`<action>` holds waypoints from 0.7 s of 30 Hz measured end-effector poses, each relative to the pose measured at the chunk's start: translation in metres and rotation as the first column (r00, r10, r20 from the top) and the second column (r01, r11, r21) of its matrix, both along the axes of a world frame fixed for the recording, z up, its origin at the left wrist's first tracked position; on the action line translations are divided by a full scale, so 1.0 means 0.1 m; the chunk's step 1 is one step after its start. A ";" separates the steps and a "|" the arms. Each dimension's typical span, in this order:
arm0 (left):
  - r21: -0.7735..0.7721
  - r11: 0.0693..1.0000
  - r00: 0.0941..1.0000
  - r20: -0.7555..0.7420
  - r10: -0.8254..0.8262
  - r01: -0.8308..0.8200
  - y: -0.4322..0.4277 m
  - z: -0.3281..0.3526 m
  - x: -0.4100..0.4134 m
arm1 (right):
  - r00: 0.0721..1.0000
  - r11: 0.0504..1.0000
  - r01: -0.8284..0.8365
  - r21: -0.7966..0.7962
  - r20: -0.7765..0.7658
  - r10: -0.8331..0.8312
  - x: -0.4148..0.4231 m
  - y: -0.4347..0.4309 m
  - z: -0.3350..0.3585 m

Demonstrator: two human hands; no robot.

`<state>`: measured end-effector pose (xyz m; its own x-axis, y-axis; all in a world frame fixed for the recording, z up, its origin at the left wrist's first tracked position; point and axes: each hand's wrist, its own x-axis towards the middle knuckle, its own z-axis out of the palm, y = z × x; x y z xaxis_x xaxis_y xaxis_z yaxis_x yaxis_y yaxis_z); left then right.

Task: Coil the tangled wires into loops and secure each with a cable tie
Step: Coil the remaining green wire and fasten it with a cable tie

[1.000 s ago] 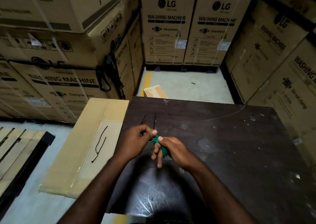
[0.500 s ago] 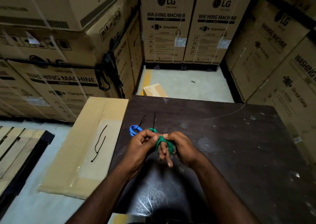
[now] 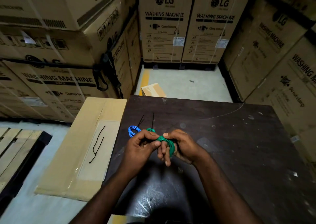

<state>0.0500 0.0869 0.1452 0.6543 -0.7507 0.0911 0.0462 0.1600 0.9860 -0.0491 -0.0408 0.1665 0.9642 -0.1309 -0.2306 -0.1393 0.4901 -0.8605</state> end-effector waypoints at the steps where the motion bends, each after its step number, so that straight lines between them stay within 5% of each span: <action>1: -0.016 1.000 1.000 0.005 -0.003 0.003 0.00 0.01 0.00 | 1.000 1.000 -0.009 0.014 0.010 0.009 -0.01 -0.01 0.01; 13: -0.003 0.997 0.997 0.005 -0.072 0.072 -0.04 0.07 -0.05 | 1.000 0.998 -0.018 0.053 -0.023 0.019 -0.09 -0.05 0.07; 21: 0.022 0.996 0.990 0.107 -0.091 0.089 -0.07 0.16 -0.05 | 0.952 0.961 0.276 0.028 -0.149 -0.269 0.02 0.14 0.12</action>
<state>0.0451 0.0797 0.1611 0.5711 -0.8081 0.1440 -0.0472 0.1428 0.9886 -0.0473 -0.0267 0.1785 0.8501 -0.3696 -0.3750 -0.1138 0.5664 -0.8162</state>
